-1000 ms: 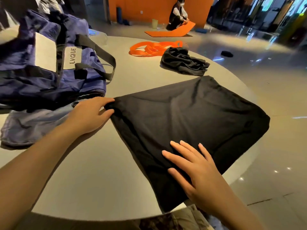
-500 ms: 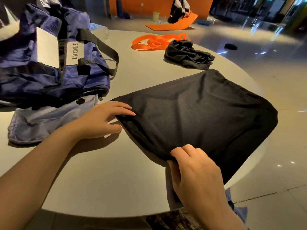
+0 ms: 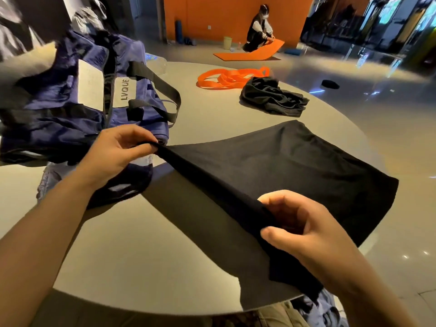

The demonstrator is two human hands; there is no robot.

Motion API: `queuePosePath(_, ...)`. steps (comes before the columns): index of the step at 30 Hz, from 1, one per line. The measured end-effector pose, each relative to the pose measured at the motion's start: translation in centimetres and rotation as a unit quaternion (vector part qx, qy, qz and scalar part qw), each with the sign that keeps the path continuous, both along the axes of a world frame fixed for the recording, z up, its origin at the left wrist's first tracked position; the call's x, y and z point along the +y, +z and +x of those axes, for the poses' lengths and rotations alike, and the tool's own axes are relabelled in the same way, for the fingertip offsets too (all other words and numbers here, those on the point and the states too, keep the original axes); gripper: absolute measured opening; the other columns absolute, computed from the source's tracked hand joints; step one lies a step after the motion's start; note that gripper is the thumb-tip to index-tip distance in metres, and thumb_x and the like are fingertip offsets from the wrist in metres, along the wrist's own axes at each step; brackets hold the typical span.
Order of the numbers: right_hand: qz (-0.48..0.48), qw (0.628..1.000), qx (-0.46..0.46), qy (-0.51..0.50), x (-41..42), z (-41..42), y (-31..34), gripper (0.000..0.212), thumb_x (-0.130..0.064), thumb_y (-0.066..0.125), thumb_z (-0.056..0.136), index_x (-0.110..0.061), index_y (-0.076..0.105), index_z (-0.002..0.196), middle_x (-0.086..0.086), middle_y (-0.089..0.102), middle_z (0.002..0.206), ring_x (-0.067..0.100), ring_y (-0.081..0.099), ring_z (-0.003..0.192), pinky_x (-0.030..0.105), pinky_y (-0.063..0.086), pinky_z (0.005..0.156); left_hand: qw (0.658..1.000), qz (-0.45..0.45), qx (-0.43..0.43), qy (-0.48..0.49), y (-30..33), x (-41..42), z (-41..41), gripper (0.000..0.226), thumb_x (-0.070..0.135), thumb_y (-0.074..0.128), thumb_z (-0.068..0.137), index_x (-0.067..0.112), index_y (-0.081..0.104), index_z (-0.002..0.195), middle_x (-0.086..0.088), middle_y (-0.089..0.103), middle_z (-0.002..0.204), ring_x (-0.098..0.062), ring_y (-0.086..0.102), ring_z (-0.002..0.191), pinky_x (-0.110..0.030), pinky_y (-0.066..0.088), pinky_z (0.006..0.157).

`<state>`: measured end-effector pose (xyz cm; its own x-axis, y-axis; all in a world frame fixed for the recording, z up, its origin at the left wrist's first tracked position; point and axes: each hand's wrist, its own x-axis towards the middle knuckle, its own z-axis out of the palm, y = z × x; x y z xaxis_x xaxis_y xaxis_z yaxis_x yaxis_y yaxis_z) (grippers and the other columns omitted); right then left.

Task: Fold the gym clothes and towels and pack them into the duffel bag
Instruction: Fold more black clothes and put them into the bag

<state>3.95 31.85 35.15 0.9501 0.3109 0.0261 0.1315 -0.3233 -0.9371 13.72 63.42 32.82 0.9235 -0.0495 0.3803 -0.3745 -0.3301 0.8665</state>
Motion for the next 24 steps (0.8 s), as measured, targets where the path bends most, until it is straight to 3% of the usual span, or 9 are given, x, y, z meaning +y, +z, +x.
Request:
queuePosePath(2,0.08,0.993,0.053,0.063,1.2,-0.1,0.6,0.029,-0.006,0.066,0.068,-0.022,0.071,0.091,0.005,0.072,0.09,0.016,0.07,0.083,0.022,0.054,0.07,0.996,-0.086,-0.011,0.015,0.9,1.2,-1.0,0.011,0.023,0.071,0.073,0.033,0.075,0.075,0.014,0.071,0.074,-0.001,0.067,0.073,-0.012,0.052,0.07)
queuePosePath(4,0.154,0.977,0.097,0.115,2.6,-0.2,1.1,0.03,-0.001,0.063,0.068,-0.012,0.072,0.094,0.012,0.072,0.093,0.018,0.07,0.083,0.021,0.054,0.068,0.986,-0.159,-0.032,0.038,2.1,2.1,-1.6,0.011,0.024,0.074,0.074,0.035,0.074,0.072,0.015,0.069,0.071,0.0,0.065,0.069,-0.013,0.052,0.064)
queuePosePath(8,0.23,0.959,0.117,0.122,2.8,0.3,1.5,0.032,0.002,0.058,0.068,-0.008,0.073,0.095,0.015,0.073,0.097,0.023,0.071,0.086,0.023,0.055,0.069,0.982,-0.167,-0.077,0.039,5.1,2.1,-0.9,0.015,0.019,0.07,0.081,0.033,0.072,0.077,0.015,0.067,0.072,0.002,0.061,0.07,-0.014,0.05,0.066)
queuePosePath(12,0.208,0.975,0.079,0.024,0.1,1.0,1.0,0.031,0.001,0.072,0.064,-0.016,0.075,0.09,0.009,0.074,0.093,0.022,0.071,0.086,0.024,0.056,0.071,0.992,-0.097,-0.074,0.033,6.0,-1.4,3.2,0.013,0.014,0.068,0.084,0.025,0.064,0.088,0.019,0.068,0.078,0.004,0.06,0.08,-0.013,0.044,0.078)
queuePosePath(15,0.201,0.975,0.051,-0.074,-2.2,2.1,0.6,0.024,-0.008,0.065,0.069,-0.015,0.076,0.089,0.007,0.074,0.093,0.023,0.071,0.088,0.029,0.058,0.077,0.998,-0.041,-0.05,0.023,5.2,-5.4,7.1,0.014,0.013,0.068,0.087,0.026,0.065,0.09,0.015,0.067,0.089,-0.001,0.06,0.087,-0.015,0.044,0.082)
queuePosePath(20,0.169,0.972,0.005,-0.163,-6.8,6.5,2.5,0.024,0.003,0.059,0.084,-0.016,0.071,0.092,0.004,0.075,0.087,0.019,0.071,0.08,0.026,0.058,0.072,1.0,-0.002,-0.002,0.015,5.3,-11.8,13.2,0.012,0.018,0.064,0.091,0.027,0.063,0.098,0.006,0.061,0.107,-0.011,0.056,0.103,-0.023,0.048,0.09)
queuePosePath(24,0.031,0.978,0.046,-0.199,-10.6,11.8,1.0,0.019,-0.01,0.062,0.088,-0.024,0.069,0.1,0.002,0.072,0.092,0.018,0.068,0.084,0.035,0.057,0.078,0.995,0.083,0.041,0.03,3.7,-15.9,18.3,0.02,0.026,0.066,0.09,0.022,0.064,0.11,0.006,0.058,0.112,-0.013,0.052,0.104,-0.026,0.041,0.088)
